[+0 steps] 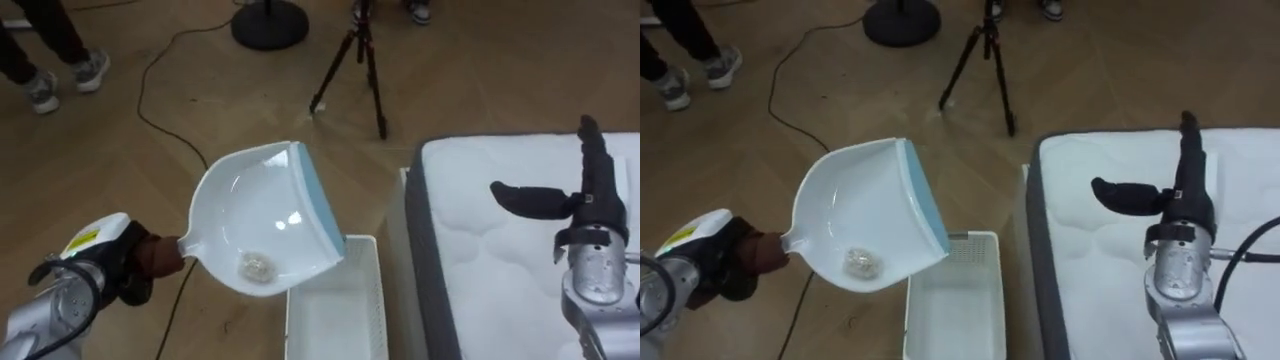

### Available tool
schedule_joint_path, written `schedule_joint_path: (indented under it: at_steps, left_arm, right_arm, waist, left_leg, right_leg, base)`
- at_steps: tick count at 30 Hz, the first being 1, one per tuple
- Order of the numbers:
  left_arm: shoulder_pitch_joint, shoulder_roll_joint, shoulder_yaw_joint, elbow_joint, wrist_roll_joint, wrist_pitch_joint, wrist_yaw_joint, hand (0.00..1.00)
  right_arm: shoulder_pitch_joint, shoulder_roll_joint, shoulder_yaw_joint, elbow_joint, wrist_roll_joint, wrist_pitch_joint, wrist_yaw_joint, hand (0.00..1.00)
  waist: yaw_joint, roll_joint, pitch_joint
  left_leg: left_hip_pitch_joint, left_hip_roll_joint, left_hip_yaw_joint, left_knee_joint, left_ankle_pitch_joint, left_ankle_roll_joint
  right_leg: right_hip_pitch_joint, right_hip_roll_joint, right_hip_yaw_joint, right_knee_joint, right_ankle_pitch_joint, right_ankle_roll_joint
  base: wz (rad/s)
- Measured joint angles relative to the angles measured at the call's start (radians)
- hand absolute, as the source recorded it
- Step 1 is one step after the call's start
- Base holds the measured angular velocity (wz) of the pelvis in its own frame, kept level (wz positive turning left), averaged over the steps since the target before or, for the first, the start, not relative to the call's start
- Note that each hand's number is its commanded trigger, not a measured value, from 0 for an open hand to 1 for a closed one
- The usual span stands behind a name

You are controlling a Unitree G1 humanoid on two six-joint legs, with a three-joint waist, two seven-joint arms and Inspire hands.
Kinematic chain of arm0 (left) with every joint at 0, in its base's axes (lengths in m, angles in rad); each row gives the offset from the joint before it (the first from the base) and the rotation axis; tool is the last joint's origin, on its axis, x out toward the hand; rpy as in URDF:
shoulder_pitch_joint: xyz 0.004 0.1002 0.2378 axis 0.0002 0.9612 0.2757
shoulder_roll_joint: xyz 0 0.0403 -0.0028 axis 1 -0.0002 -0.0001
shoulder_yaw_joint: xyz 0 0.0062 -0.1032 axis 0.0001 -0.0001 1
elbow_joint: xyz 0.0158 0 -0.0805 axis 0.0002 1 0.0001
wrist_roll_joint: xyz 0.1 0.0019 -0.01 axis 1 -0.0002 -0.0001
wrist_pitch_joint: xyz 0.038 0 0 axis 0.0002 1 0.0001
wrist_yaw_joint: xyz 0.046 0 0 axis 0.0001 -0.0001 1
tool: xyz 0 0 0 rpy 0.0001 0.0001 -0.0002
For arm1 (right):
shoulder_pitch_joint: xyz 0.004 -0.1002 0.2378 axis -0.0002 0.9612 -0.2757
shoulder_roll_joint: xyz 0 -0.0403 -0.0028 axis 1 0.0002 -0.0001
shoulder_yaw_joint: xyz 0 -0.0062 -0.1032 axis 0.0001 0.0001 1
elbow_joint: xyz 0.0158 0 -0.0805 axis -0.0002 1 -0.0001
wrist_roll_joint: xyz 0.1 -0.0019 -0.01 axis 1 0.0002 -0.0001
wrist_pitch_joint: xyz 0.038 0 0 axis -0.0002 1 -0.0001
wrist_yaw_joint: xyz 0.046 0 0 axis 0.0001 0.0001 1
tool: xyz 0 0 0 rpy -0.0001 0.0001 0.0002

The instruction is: Clean bed

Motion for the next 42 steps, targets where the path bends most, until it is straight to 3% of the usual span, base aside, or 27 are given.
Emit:
schedule_joint_path:
  at_steps: [2, 3, 5, 6, 10, 15, 17, 23, 27, 29, 34, 37, 42]
  left_arm:
    - [-0.021, 0.001, -0.007, 0.0, 0.005, -0.004, 0.0, 1.0]
    - [-0.024, 0.001, -0.008, 0.0, 0.006, -0.006, -0.001, 1.0]
    - [-0.031, 0.003, -0.008, 0.0, 0.021, -0.012, -0.019, 1.0]
    - [-0.034, 0.003, -0.008, 0.001, 0.03, -0.013, -0.023, 1.0]
    - [-0.053, 0.006, -0.007, 0.002, 0.109, -0.019, -0.055, 1.0]
    - [-0.053, 0.006, -0.017, 0.036, 0.133, -0.019, -0.06, 1.0]
    - [-0.058, 0.006, -0.018, 0.08, 0.136, -0.012, -0.06, 1.0]
    - [-0.089, 0.006, -0.058, 0.15, 0.147, -0.007, -0.059, 1.0]
    - [-0.127, 0.01, -0.092, 0.207, 0.165, -0.018, -0.059, 1.0]
    - [-0.139, 0.037, -0.113, 0.216, 0.165, -0.03, -0.059, 1.0]
    - [-0.237, 0.094, -0.198, 0.25, 0.17, -0.034, -0.056, 1.0]
    - [-0.305, 0.105, -0.257, 0.278, 0.171, -0.034, -0.033, 1.0]
    - [-0.359, 0.111, -0.297, 0.283, 0.204, -0.032, -0.007, 1.0]
  right_arm:
    - [0.0, 0.002, 0.003, 0.017, 0.0, 0.0, 0.016, 0.0]
    - [0.0, 0.002, 0.003, 0.02, 0.0, 0.0, 0.018, 0.0]
    - [0.0, 0.001, 0.003, 0.023, 0.015, -0.001, 0.024, 0.0]
    - [0.0, 0.001, 0.003, 0.023, 0.025, -0.001, 0.025, 0.0]
    - [-0.014, 0.001, -0.001, 0.024, 0.041, -0.009, 0.057, 0.0]
    - [-0.027, -0.015, 0.0, 0.033, 0.041, -0.022, 0.108, 0.0]
    - [-0.039, -0.015, 0.003, 0.069, 0.037, -0.031, 0.115, 0.0]
    - [-0.113, -0.014, 0.029, 0.204, -0.007, -0.041, 0.098, 0.0]
    - [-0.146, -0.013, 0.041, 0.274, -0.021, -0.052, 0.094, 0.0]
    - [-0.147, -0.012, 0.041, 0.285, -0.04, -0.056, 0.079, 0.0]
    - [-0.146, -0.012, 0.069, 0.292, -0.041, -0.06, 0.039, 0.0]
    - [-0.159, -0.011, 0.105, 0.309, -0.043, -0.077, 0.024, 0.0]
    - [-0.167, 0.003, 0.129, 0.338, -0.044, -0.079, 0.02, 0.0]
  waist:
    - [-0.026, 0.004, 0.0024]
    - [-0.03, 0.001, 0.0015]
    - [-0.044, -0.001, 0.0016]
    - [-0.047, -0.002, 0.0019]
    - [-0.043, -0.006, 0.0009]
    - [-0.026, -0.012, 0.001]
    - [-0.024, -0.012, 0.0012]
    - [-0.03, -0.009, 0.0039]
    - [-0.043, -0.005, 0.0076]
    - [-0.056, 0.008, 0.0141]
    - [-0.073, 0.029, 0.0168]
    - [-0.08, 0.046, 0.0203]
    - [-0.084, 0.063, 0.0155]
  left_leg:
    - [-0.005, -0.018, -0.056, 0.01, 0.002, -0.009]
    - [-0.006, -0.023, -0.062, 0.011, 0.0, -0.012]
    - [-0.011, -0.028, -0.078, 0.031, -0.021, -0.03]
    - [-0.014, -0.025, -0.077, 0.031, -0.024, -0.034]
    - [-0.02, 0.014, -0.036, 0.012, -0.037, -0.054]
    - [-0.016, 0.042, 0.044, 0.052, -0.042, -0.064]
    - [-0.015, 0.051, 0.052, 0.065, -0.048, -0.074]
    - [-0.049, 0.059, 0.069, 0.057, -0.059, -0.082]
    - [-0.095, 0.061, 0.075, 0.059, -0.065, -0.07]
    - [-0.138, 0.061, 0.071, 0.076, -0.061, -0.071]
    - [-0.221, 0.061, 0.072, 0.086, -0.043, -0.071]
    - [-0.241, 0.06, 0.079, 0.084, -0.042, -0.068]
    - [-0.258, 0.066, 0.106, 0.071, -0.04, -0.066]
  right_leg:
    - [-0.035, 0.034, 0.031, -0.153, 0.01, -0.007]
    - [-0.038, 0.048, 0.048, -0.191, 0.022, -0.014]
    - [-0.031, 0.082, 0.084, -0.263, 0.102, -0.043]
    - [-0.029, 0.084, 0.083, -0.263, 0.104, -0.047]
    - [-0.029, 0.092, 0.039, -0.266, 0.095, -0.072]
    - [-0.04, 0.085, 0.035, -0.205, 0.063, -0.092]
    - [-0.028, 0.091, 0.034, -0.211, 0.049, -0.101]
    - [-0.078, 0.091, 0.034, -0.188, 0.04, -0.114]
    - [-0.13, 0.089, 0.034, -0.166, 0.043, -0.122]
    - [-0.167, 0.088, 0.031, -0.157, 0.049, -0.125]
    - [-0.241, 0.076, 0.014, -0.158, 0.07, -0.133]
    - [-0.259, 0.072, 0.013, -0.159, 0.074, -0.127]
    - [-0.282, 0.074, 0.025, -0.163, 0.077, -0.12]
  base:
    - [0.75]
    - [0.64]
    - [0.53]
    - [0.53]
    - [0.24]
    - [0.0]
    - [-0.02]
    - [0.01]
    - [0.06]
    - [0.06]
    - [0.05]
    - [0.02]
    - [-0.05]
